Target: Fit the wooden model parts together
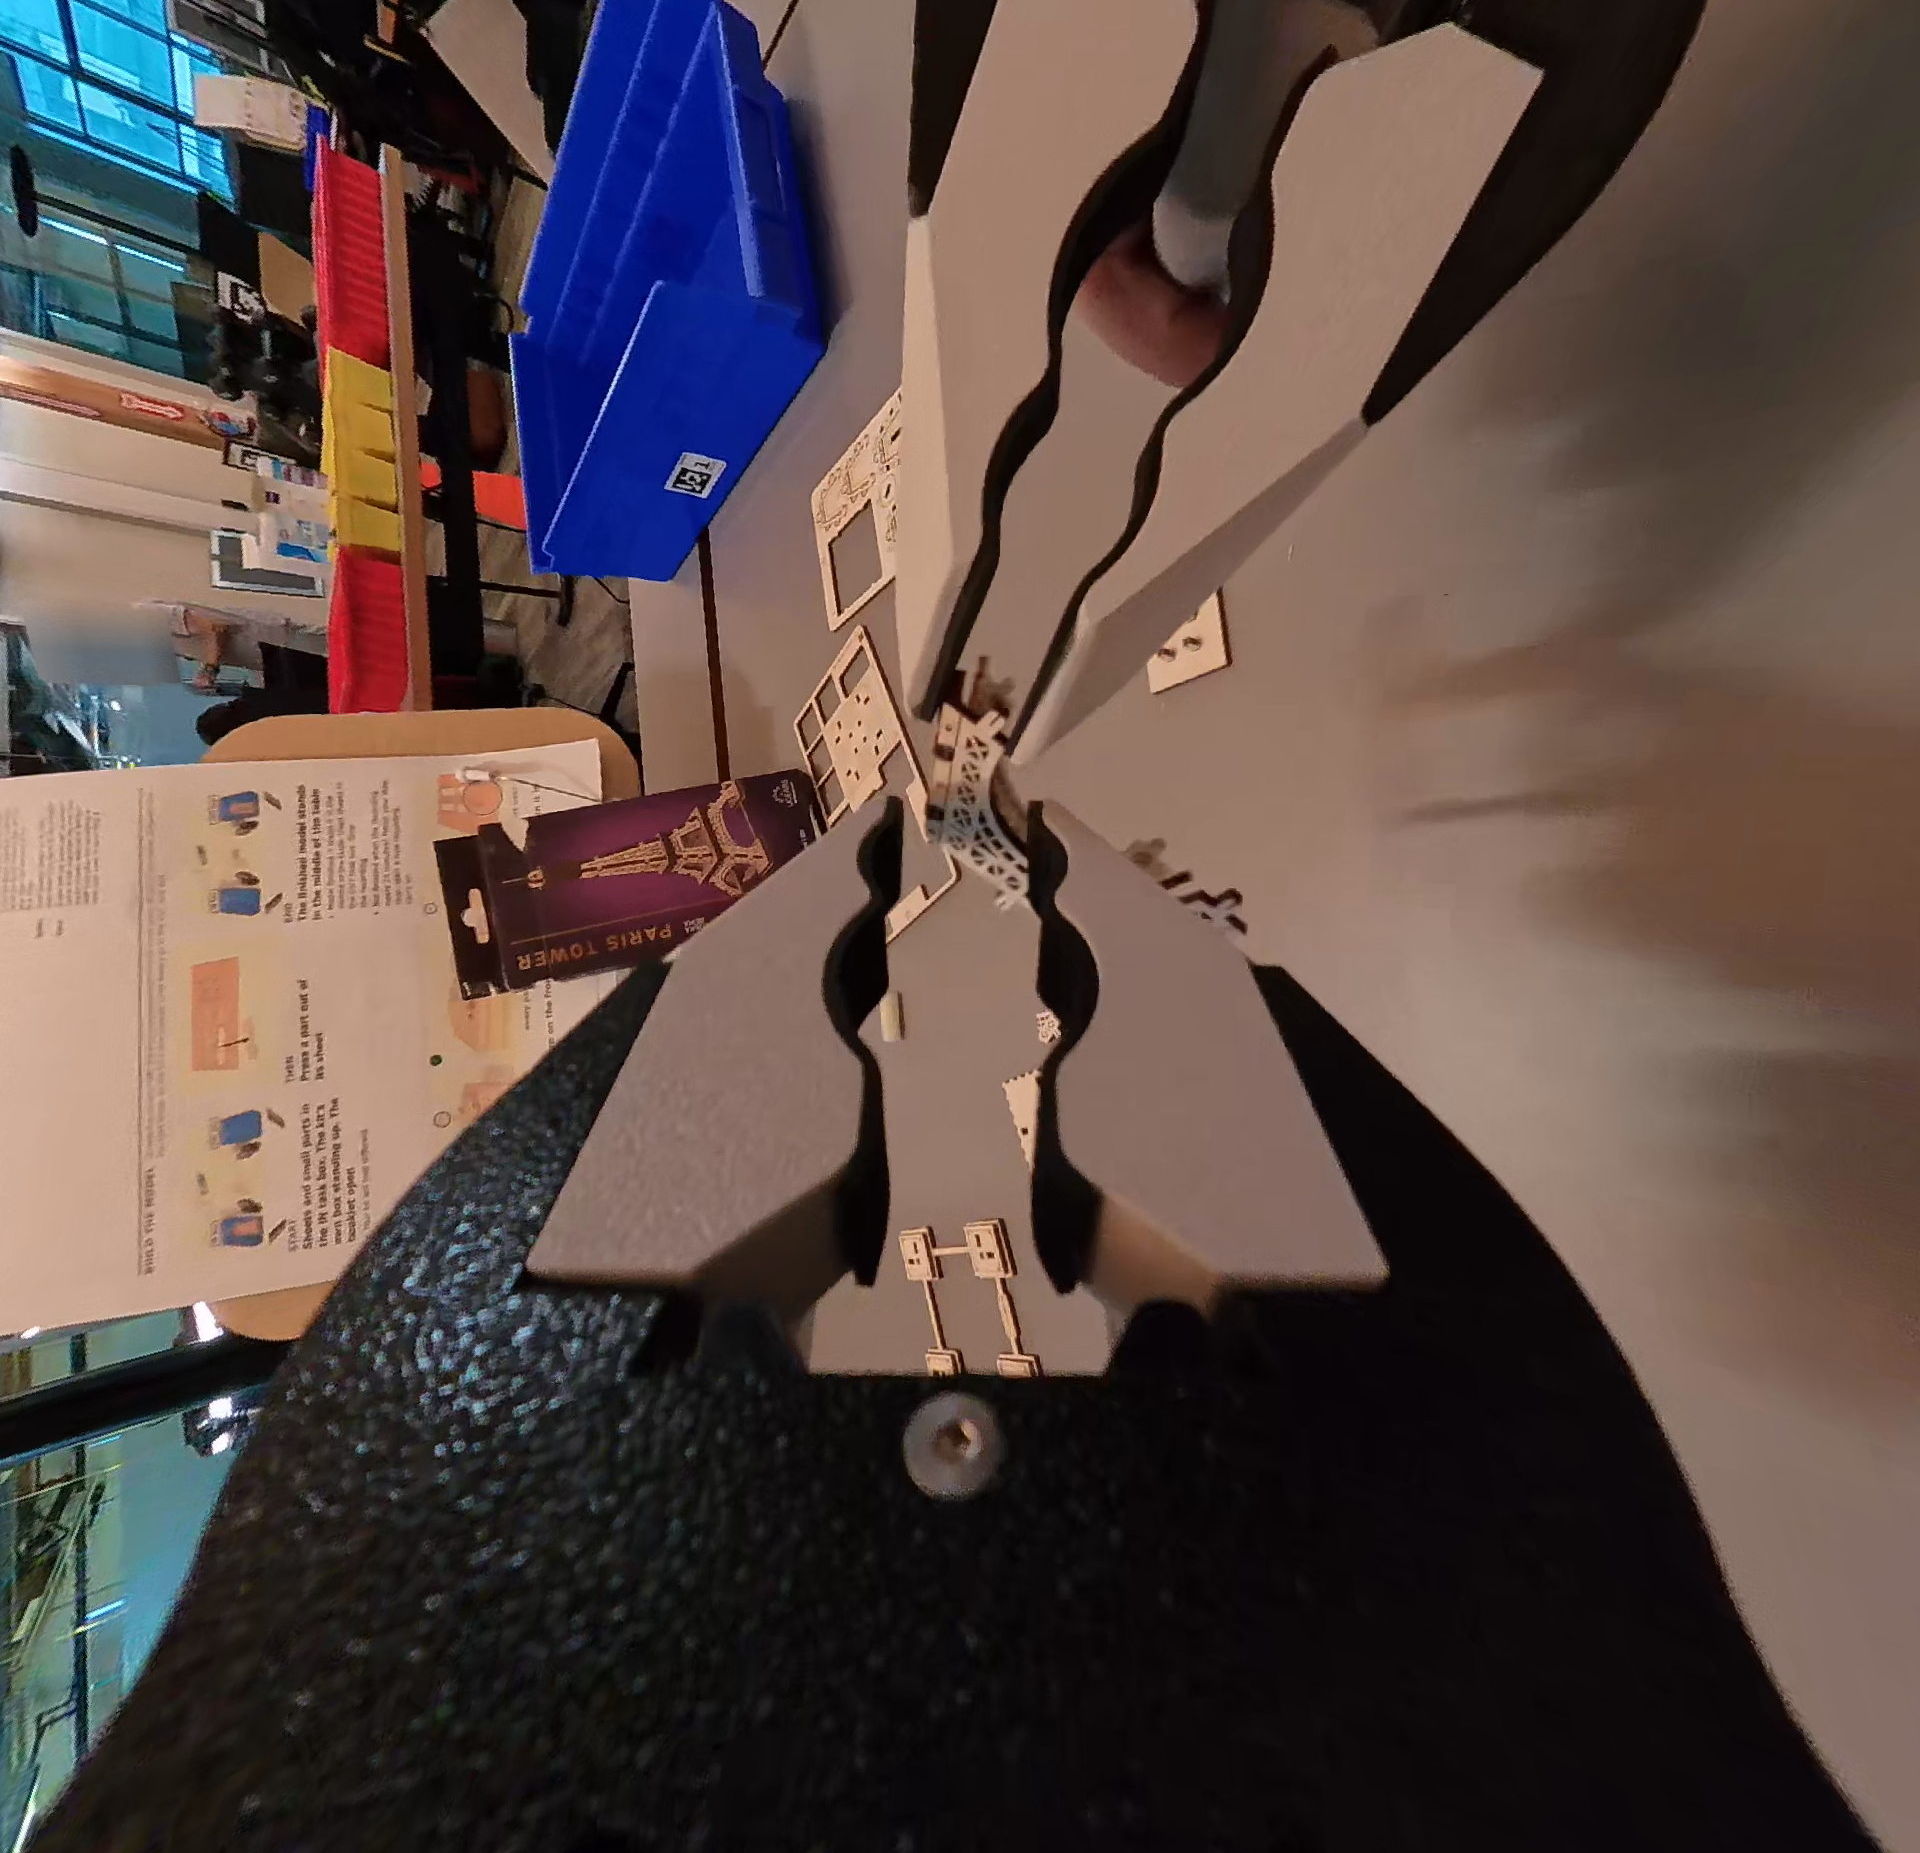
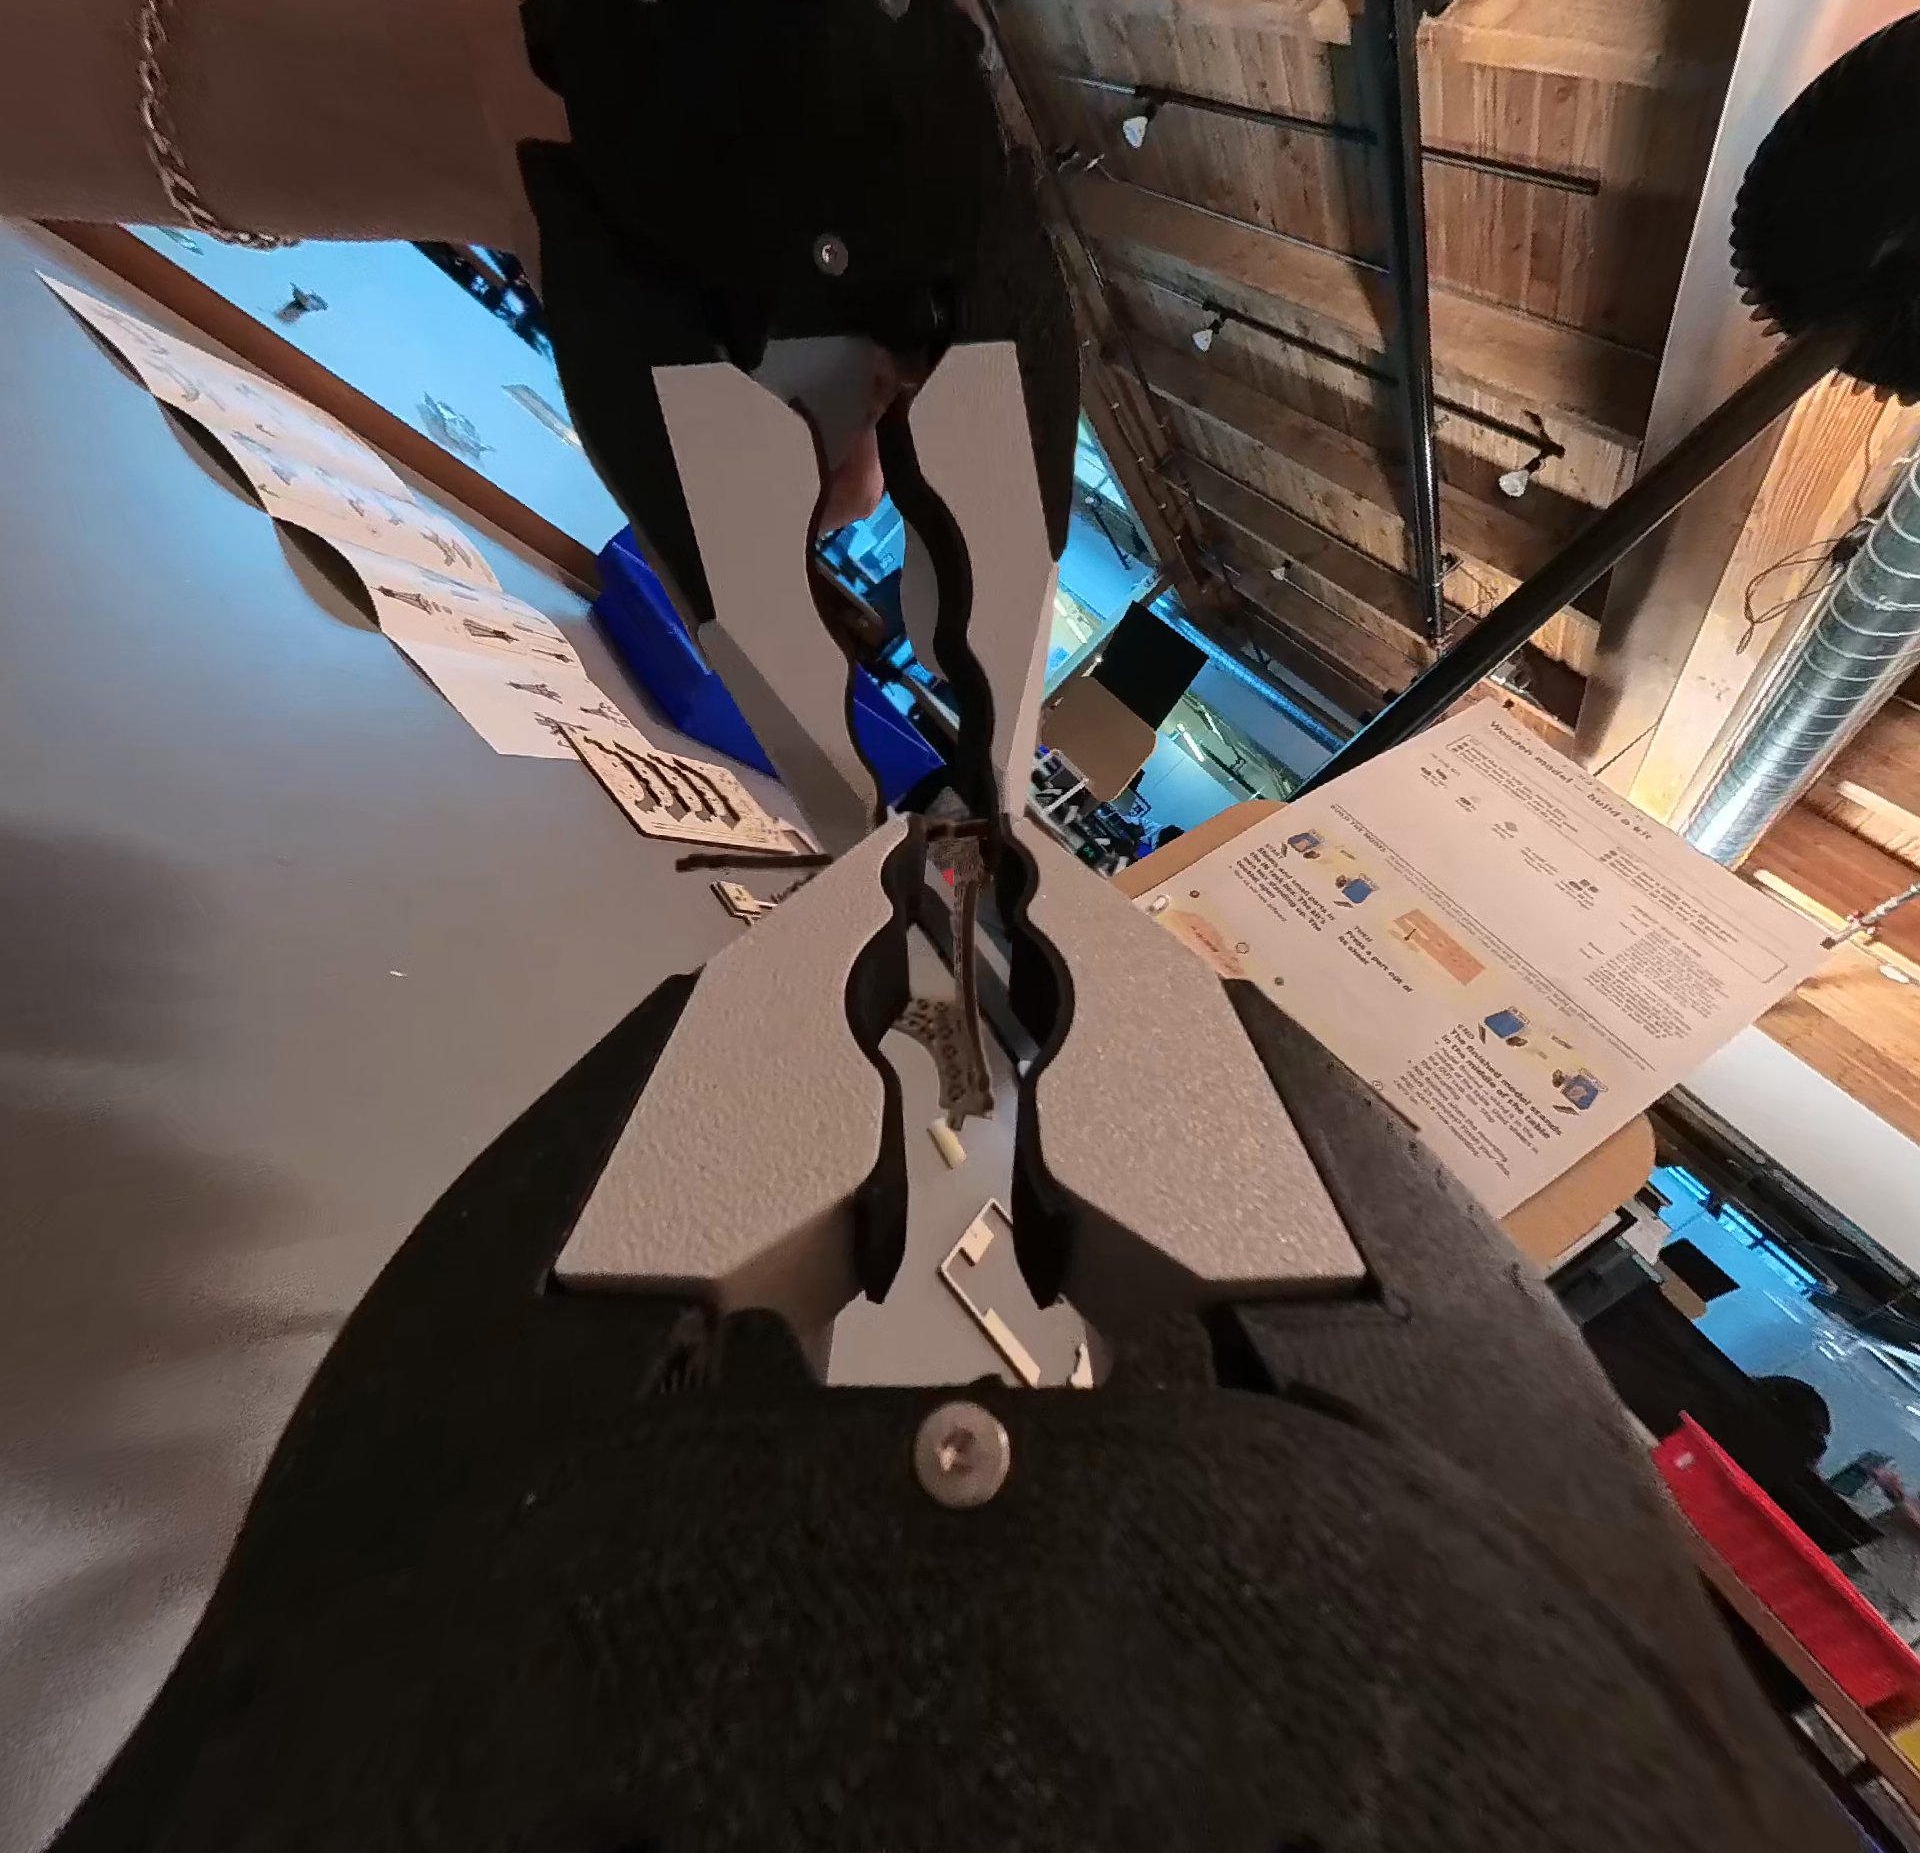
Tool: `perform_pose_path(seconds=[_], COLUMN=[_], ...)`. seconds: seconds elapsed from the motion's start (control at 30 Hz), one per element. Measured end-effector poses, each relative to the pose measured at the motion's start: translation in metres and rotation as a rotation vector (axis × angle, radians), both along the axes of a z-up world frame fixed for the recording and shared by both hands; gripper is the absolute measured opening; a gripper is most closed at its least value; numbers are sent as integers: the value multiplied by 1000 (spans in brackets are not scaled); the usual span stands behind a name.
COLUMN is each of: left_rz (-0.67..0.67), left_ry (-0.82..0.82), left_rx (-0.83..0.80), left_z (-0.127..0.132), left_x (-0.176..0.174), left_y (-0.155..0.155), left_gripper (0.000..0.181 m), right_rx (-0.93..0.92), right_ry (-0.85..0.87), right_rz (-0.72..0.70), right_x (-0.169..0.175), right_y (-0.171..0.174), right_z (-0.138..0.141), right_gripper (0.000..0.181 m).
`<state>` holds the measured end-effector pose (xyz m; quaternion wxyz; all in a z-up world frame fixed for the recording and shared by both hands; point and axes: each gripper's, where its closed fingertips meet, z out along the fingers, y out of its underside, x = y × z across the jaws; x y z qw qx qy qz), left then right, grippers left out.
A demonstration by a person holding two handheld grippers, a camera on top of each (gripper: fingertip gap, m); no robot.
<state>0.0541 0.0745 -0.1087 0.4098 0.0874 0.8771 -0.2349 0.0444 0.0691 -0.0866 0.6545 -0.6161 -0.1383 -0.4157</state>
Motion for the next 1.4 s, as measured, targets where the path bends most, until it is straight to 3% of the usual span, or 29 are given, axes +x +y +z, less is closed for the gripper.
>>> perform_pose_path(seconds=[0.43, 0.63, 0.83, 1.13, 1.3, 1.4], left_rz=[-39, -9, -2, 22, 21, 17], left_ry=[21, -40, -91, -139, -118, -161], left_rx=[-6, 52, 97, 136, 97, -4], left_z=[-3, 0, 3, 4, 4, 19], left_x=[-5, -2, -3, -1, 0, 4], left_y=[-7, -5, -4, -3, -4, -8], left_gripper=[12, 11, 11, 10, 11, 19], right_rx=[0, -4, -21, -24, -16, 51], right_ry=[21, -35, -32, 12, 25, 21], right_rz=[47, -19, 2, 4, 14, 9], right_x=[-1, 3, 2, 2, 2, 3], right_y=[-4, -2, -2, -1, -1, -5], right_z=[-4, -4, -3, -4, -3, 6], right_gripper=[10, 24, 11, 8, 8, 9])
